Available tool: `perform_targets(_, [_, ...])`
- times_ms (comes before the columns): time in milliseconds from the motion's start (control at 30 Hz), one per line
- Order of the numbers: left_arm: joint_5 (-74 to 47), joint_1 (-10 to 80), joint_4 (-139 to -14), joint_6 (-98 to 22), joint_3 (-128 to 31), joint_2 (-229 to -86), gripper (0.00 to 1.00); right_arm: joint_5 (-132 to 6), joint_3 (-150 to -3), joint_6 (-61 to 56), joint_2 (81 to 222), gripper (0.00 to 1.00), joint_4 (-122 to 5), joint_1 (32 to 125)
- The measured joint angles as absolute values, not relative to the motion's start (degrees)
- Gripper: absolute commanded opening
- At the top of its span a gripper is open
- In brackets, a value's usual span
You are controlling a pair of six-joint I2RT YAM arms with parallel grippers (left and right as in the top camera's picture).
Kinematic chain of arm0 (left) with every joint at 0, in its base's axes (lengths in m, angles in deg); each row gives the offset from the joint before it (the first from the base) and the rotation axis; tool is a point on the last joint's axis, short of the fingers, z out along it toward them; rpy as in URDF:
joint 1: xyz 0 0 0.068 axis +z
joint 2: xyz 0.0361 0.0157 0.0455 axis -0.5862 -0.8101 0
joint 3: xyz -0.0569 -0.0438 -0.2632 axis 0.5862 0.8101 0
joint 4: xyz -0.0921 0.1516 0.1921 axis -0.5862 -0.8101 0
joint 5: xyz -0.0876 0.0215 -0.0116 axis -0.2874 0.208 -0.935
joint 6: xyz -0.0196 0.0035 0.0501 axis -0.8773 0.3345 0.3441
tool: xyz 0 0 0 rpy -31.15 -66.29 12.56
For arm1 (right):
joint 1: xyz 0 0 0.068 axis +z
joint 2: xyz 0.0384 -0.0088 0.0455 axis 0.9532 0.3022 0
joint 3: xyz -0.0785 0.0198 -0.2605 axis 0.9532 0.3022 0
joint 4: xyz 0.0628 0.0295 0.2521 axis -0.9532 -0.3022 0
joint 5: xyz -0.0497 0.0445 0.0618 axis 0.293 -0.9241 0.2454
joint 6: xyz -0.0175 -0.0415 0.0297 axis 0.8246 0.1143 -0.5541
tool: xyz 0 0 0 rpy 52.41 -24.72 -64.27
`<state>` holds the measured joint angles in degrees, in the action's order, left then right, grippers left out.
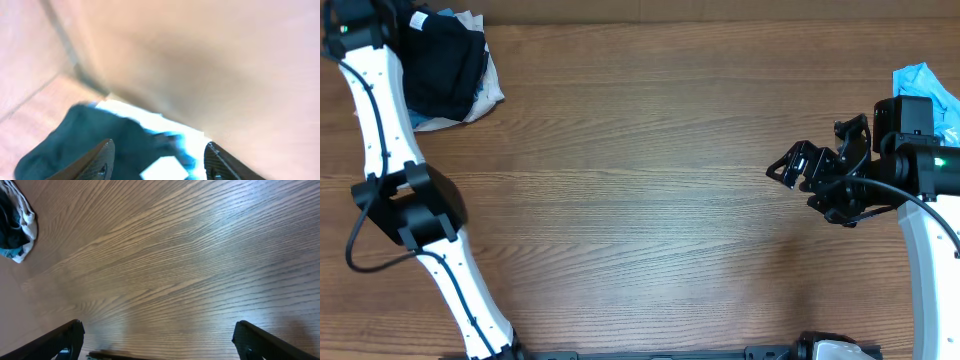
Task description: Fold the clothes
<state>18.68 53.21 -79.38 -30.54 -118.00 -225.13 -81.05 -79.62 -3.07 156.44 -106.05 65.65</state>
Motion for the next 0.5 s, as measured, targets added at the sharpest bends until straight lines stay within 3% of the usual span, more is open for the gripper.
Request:
perform_targets(233, [17.7,47.5,-82.4,-30.9,-119.9,-221.6,0.52,-81.0,-79.6,-1.5,156.4,1.00,-106.8,65.7])
perform_targets(500, [18.4,47.9,-85.5,-31.2,-119.8,-230.4,0.50,-81.0,-79.6,0.1,156.4,1.00,-107.6,65.6])
